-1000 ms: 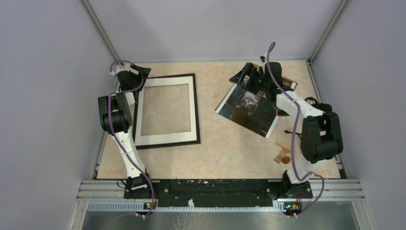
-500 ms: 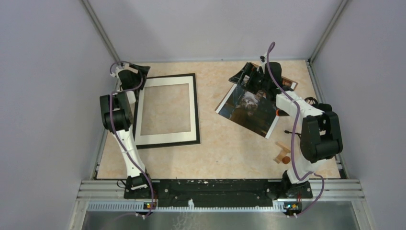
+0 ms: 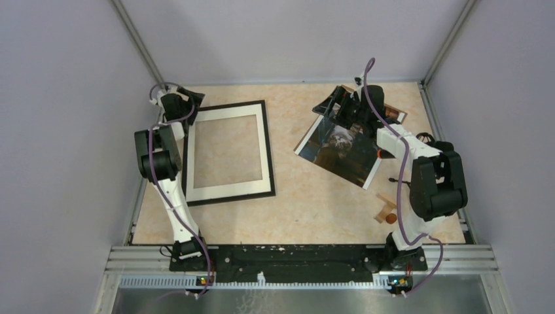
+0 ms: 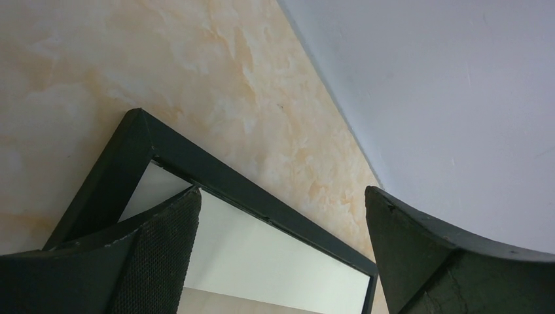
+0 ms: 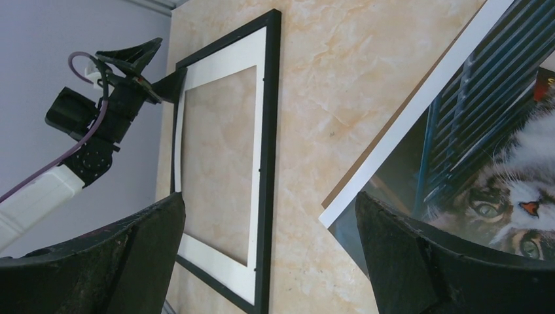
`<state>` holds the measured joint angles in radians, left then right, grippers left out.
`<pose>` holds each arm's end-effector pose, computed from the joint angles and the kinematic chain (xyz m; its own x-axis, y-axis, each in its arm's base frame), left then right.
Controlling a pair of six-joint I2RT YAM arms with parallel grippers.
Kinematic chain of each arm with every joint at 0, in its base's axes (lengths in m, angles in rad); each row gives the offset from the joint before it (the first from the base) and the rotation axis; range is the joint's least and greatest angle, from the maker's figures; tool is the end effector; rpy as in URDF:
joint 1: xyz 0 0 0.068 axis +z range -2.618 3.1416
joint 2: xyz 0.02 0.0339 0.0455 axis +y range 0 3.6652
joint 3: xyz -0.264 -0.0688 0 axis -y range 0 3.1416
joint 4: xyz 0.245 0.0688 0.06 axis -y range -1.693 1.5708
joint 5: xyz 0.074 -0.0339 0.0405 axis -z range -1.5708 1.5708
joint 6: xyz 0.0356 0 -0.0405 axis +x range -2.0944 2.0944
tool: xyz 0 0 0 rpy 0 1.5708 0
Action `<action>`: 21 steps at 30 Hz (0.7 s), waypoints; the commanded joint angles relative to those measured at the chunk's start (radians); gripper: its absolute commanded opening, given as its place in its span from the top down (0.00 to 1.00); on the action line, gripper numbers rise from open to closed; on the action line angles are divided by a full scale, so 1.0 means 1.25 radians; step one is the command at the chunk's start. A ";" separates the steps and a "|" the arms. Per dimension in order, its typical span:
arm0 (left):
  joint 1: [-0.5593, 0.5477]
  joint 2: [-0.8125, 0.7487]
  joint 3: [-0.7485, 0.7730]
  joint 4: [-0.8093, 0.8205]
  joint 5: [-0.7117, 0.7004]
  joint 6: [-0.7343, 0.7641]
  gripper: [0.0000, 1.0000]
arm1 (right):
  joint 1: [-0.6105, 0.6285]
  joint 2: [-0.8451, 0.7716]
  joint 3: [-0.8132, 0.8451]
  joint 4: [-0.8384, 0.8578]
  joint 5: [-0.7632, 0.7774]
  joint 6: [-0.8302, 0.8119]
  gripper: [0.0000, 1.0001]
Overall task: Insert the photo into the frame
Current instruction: Adjust the photo frame item on the photo frame.
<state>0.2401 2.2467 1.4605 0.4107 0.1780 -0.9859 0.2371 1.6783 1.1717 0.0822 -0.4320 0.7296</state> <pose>0.4893 0.1133 0.1485 -0.1349 -0.8779 -0.4595 -0.3379 0.4767 -0.8115 0.3742 0.1058 0.2658 -0.6878 0.4566 -0.5644 -0.1687 0.6557 0.7360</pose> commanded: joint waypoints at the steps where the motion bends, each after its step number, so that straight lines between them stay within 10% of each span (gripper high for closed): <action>1: 0.009 -0.014 0.014 -0.015 0.089 0.080 0.01 | -0.010 0.005 0.026 0.035 -0.010 0.001 0.01; 21: 0.030 -0.091 -0.087 0.042 0.046 0.126 0.01 | -0.010 0.008 0.024 0.039 -0.014 0.005 0.01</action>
<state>0.2726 2.1166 1.3640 0.4553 0.2379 -0.8024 0.2371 1.6806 1.1717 0.0864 -0.4397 0.7368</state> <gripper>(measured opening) 0.987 0.987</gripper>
